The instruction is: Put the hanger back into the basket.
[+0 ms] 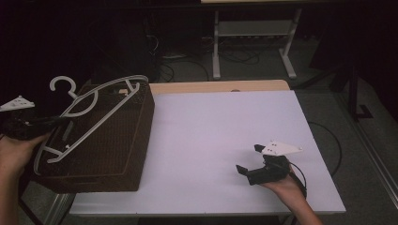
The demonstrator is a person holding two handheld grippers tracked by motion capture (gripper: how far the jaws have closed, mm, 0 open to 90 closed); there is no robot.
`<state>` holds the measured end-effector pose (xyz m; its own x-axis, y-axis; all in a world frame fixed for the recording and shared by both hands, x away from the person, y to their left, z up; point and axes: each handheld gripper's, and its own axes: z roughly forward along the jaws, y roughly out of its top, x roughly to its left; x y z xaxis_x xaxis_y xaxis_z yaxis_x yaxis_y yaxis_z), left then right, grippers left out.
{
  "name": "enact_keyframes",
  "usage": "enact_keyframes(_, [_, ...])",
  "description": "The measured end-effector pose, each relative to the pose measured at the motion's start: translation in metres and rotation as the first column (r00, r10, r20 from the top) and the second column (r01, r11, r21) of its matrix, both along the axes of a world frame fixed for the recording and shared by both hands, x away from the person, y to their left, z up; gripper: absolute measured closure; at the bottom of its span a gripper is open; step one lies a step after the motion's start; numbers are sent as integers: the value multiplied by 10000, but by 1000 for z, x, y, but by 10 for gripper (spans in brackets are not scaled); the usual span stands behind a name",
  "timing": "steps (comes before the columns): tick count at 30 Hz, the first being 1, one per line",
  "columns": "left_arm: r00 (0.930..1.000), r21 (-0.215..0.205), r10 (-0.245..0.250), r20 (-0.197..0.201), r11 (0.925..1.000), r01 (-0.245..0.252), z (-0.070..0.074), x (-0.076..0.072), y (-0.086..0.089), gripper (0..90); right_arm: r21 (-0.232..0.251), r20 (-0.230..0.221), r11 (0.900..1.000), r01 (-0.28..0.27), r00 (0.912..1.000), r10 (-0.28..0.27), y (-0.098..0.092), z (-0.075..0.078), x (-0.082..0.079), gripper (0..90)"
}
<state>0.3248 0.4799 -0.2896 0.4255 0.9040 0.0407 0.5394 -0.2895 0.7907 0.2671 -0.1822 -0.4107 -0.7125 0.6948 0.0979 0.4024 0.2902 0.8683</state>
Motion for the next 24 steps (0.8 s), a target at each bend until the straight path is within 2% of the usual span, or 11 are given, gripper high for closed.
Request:
enact_keyframes(4, [9997, 147, 118, -226, 9998, -115, -8, 3, 3, 826, 29, -25, 10000, 48, 10000, -48, 0, 0, 0, 1])
enact_keyframes(8, [9986, 512, 273, -451, 9984, -250, -13, 8, 1, 826, 21, -50, 10000, 44, 10000, -44, -1, 0, 0, 1])
enact_keyframes(12, [9979, 533, 384, -516, 9979, -357, -16, 11, 1, 825, 26, -21, 10000, 26, 10000, -26, -1, 0, 0, 1])
enact_keyframes(15, [9964, 806, 498, -681, 9958, -443, -20, 13, 1, 824, 10, -18, 10000, 40, 10000, -40, -1, 0, 0, 1])
enact_keyframes(21, [9954, 834, 374, -887, 9961, -300, -27, 16, -2, 821, -7, -3, 10000, 18, 10000, -18, -1, 0, 0, 1])
enact_keyframes(23, [9955, 700, 377, -868, 9970, -317, -29, 16, -1, 791, -10, 3, 10000, 25, 10000, -25, -1, 0, 0, 1])
enact_keyframes(24, [9963, 549, 394, -763, 9979, -352, -29, 15, 1, 703, -9, 7, 10000, 29, 10000, -29, -1, 0, 0, 1])
